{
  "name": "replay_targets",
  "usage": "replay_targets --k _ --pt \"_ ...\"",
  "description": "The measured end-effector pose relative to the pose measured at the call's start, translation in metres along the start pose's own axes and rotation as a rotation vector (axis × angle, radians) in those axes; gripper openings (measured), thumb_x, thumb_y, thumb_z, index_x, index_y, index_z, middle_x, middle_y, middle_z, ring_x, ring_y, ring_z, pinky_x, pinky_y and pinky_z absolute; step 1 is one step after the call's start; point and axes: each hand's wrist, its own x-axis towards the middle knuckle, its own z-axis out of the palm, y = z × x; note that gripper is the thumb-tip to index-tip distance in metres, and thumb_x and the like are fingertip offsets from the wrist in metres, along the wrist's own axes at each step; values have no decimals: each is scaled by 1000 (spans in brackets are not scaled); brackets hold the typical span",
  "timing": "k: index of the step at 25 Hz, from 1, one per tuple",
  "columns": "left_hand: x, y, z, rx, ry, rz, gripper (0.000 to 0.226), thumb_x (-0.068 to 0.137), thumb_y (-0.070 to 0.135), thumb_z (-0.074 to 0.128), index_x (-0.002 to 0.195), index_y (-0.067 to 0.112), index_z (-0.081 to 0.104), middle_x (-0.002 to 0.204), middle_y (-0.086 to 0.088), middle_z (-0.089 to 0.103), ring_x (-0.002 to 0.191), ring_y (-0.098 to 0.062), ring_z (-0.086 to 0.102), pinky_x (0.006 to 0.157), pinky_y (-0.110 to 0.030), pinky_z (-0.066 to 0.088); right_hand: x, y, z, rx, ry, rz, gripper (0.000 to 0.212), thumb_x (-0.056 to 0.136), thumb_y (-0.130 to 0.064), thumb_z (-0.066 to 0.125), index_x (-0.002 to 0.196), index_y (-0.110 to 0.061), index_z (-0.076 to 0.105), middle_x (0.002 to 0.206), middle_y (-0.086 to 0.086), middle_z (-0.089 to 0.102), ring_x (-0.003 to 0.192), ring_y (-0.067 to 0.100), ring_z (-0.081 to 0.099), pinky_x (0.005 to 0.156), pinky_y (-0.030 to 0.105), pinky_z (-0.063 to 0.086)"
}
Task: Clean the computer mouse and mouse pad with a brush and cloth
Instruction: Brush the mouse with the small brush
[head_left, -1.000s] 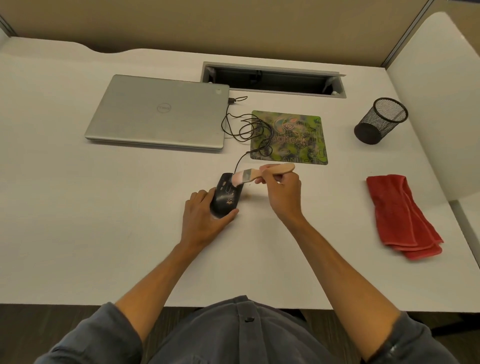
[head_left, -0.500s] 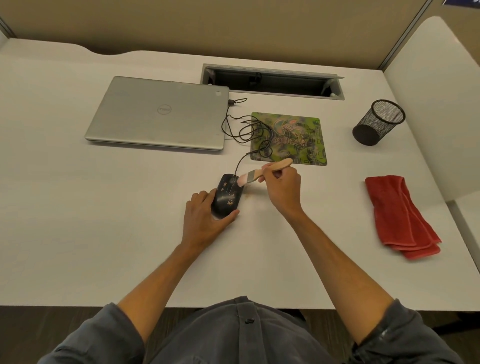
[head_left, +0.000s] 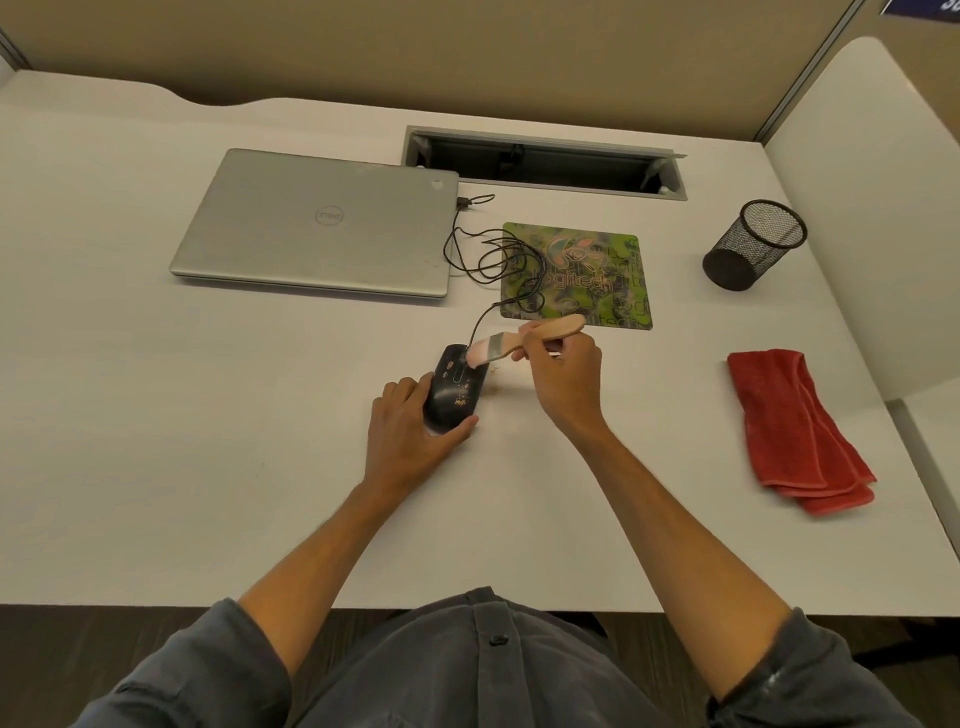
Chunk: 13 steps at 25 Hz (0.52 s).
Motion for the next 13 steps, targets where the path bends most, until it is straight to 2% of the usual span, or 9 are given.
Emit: replay_targets --k 3,7,10,13 --pt "-1 0 0 7 -6 -3 74 71 71 58 118 13 56 94 -2 57 84 -15 42 75 -28 37 -18 1 3 9 -73 -55 10 92 -21 62 89 -25 70 71 -20 69 72 1 69 65 13 53" --pt "-1 1 0 7 0 -3 73 72 67 61 120 12 56 95 -3 57 86 -19 46 77 -33 41 -23 6 -4 -74 19 -95 7 89 -20 64 89 -25 70 74 -21 65 70 0 66 65 18 56" --pt "-2 0 0 3 -7 -3 68 72 66 64 114 13 56 95 -3 57 85 -17 44 76 -30 38 -32 2 2 11 -36 -147 9 89 -19 64 87 -27 69 75 -29 64 77 -7 65 62 8 49" --pt "-2 -1 0 1 2 2 67 72 64 67 114 13 57 93 -2 56 85 -18 44 76 -30 38 -41 7 0 3 -36 -122 8 91 -18 64 89 -22 70 79 -27 63 77 -6 65 62 7 48"
